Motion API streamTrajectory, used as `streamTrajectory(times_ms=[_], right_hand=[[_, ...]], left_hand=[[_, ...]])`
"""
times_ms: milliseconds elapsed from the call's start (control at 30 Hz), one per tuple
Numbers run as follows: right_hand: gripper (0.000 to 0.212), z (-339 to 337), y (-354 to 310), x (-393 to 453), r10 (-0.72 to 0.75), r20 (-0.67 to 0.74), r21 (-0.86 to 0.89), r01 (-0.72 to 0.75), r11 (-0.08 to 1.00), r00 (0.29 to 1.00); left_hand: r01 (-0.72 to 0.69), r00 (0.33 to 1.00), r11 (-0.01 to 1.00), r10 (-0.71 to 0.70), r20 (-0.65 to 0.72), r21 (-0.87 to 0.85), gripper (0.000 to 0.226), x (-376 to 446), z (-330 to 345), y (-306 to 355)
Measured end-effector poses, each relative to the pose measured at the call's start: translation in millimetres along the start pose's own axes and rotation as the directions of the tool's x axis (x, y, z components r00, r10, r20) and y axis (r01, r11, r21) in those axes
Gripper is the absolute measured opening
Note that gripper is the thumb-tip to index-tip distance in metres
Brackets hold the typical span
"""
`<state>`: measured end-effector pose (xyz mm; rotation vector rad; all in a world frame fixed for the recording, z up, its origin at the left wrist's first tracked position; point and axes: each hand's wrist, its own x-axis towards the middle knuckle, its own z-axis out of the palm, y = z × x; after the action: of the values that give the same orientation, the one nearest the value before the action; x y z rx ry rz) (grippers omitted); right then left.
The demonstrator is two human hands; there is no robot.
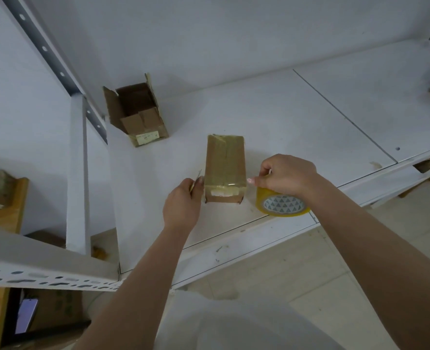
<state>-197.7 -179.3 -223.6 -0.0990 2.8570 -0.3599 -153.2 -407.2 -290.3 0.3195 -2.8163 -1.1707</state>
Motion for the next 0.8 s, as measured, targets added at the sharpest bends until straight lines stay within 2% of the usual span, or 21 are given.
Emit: streamTrajectory(times_ms=[167, 233, 333, 400, 467, 500, 567, 600, 667, 733, 800], right_hand=[[0.038, 1, 0, 0, 0.001, 0.000, 0.011, -0.001, 1.000, 1.000], [0.038, 0, 0, 0, 0.002, -0.001, 0.017, -0.002, 1.000, 1.000], [0.038, 0, 1, -1, 0.004, -0.002, 0.021, -0.004, 1.000, 1.000], [0.038, 0, 1, 0, 0.006, 0.005, 0.019, -0.006, 1.000, 1.000], [0.038, -1, 0, 2, 0.004, 0.029, 0.014, -0.005, 1.000, 1.000], [0.038, -1, 0, 3, 0.005, 0.044, 0.021, -0.006, 1.000, 0.999], [0.036, -2, 0, 4, 0.007, 0.064, 0.052, -0.011, 0.999, 0.998], [0.035, -3, 0, 4, 0.007, 0.075, 0.079, -0.013, 0.997, 0.997], [0.031, -7, 4, 2, -0.008, 0.126, 0.177, -0.015, 0.984, 0.992], [0.020, -12, 11, 0, -0.049, 0.208, 0.343, -0.026, 0.939, 0.977], [0.009, -17, 20, -5, -0.092, 0.278, 0.468, -0.051, 0.882, 0.956]], left_hand=[[0.097, 0.995, 0.994, -0.097, 0.002, 0.058, 0.039, -5, 13, 0], [0.088, 0.996, 0.993, -0.089, 0.015, 0.080, 0.038, -5, 14, -4], [0.100, 0.995, 0.995, -0.100, 0.007, -0.018, 0.034, -2, 3, -3], [0.041, 0.995, 0.991, -0.052, -0.084, -0.130, 0.039, 6, -14, 4], [-0.099, 0.991, 0.968, 0.075, -0.111, -0.229, 0.033, 18, -29, 22], [-0.160, 0.987, 0.945, 0.152, -0.048, -0.285, 0.029, 24, -34, 35], [-0.219, 0.935, 0.899, 0.304, 0.181, -0.380, 0.030, 31, -36, 61], [-0.214, 0.887, 0.894, 0.347, 0.304, -0.395, 0.034, 34, -33, 71], [-0.160, 0.791, 0.920, 0.336, 0.512, -0.357, 0.042, 38, -26, 84], [-0.106, 0.757, 0.951, 0.267, 0.596, -0.291, 0.046, 41, -21, 87], [-0.114, 0.770, 0.961, 0.247, 0.588, -0.254, 0.047, 43, -18, 87]])
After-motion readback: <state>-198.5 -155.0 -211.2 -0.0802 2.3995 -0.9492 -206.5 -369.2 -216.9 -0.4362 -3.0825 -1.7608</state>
